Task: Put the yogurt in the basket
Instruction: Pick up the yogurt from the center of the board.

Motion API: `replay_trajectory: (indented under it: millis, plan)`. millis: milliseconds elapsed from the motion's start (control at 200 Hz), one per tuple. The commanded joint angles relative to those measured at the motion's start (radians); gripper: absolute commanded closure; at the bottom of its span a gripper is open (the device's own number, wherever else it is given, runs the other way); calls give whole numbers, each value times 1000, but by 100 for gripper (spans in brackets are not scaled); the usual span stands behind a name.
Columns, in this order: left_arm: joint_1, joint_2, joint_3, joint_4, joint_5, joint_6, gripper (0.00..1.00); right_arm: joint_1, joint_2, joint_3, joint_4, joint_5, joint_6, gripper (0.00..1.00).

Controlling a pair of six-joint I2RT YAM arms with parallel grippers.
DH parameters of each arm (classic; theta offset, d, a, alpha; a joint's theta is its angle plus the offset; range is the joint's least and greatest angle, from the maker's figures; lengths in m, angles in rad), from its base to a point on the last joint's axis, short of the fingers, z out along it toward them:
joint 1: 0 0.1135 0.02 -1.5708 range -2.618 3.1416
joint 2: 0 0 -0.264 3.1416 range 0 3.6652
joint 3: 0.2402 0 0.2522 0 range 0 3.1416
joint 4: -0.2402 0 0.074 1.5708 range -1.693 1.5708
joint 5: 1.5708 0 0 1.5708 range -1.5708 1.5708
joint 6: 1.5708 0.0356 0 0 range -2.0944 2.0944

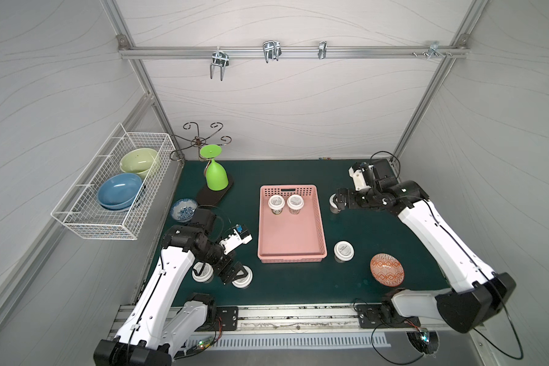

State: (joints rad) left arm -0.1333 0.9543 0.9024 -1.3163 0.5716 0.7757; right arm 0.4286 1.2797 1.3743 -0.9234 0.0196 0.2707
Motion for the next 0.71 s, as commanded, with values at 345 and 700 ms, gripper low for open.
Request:
replay_trajectory:
  millis: [345, 700]
  plan:
    - [-69, 99, -59, 47, -63, 49, 1, -61, -230, -251, 144, 59, -121, 1]
    - [-88, 196, -86, 123, -88, 84, 1, -22, -392, -415, 274, 142, -182, 1]
